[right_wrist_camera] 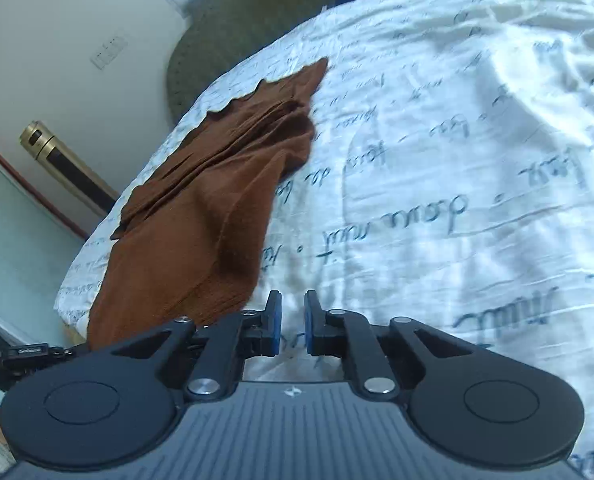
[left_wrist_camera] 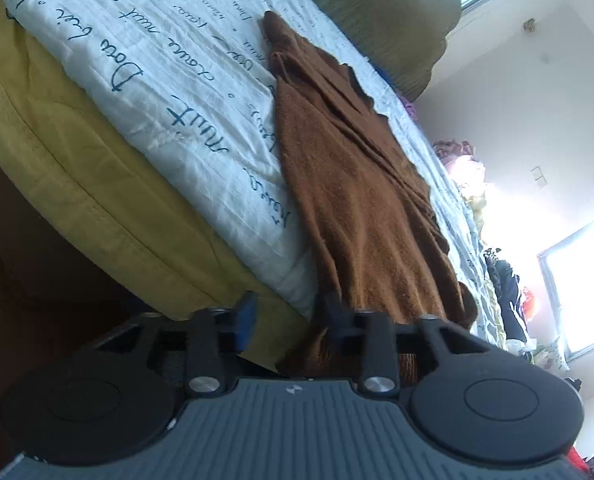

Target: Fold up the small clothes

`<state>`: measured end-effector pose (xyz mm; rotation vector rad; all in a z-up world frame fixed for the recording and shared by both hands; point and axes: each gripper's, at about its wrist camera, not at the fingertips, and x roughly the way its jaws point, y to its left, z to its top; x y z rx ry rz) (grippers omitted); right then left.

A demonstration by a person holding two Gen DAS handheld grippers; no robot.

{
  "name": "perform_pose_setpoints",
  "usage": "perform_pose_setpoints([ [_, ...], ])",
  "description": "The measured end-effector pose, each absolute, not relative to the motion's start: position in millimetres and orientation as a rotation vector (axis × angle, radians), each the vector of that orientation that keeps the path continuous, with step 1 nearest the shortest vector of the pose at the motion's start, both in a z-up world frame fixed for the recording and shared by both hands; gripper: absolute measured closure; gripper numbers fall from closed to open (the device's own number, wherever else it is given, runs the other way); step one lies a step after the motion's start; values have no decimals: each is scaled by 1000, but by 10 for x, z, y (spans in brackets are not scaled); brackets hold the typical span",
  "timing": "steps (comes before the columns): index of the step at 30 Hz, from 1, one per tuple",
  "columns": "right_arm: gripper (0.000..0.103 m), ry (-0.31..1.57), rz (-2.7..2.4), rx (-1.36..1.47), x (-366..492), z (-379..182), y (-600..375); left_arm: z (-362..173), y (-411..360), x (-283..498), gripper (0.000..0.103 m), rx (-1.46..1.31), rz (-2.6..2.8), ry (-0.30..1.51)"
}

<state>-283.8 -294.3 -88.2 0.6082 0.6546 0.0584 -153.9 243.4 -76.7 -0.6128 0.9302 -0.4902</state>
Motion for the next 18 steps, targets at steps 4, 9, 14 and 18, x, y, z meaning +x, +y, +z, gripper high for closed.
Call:
perform_pose_setpoints([
  [4, 19, 574, 70, 275, -2821, -620, -2504, -869, 2336, -1565, 5, -637, -530, 904],
  [9, 20, 548, 239, -238, -2791, -622, -1506, -1020, 2243, -1581, 3, -702, -551, 931],
  [14, 79, 618, 226, -316, -2553, -845, -1237, -1123, 2230, -1509, 4, -782, -570, 950],
  [18, 93, 613, 213, -162, -2536, -749, -1439, -1128, 2209, -1479, 11, -781, -592, 949],
])
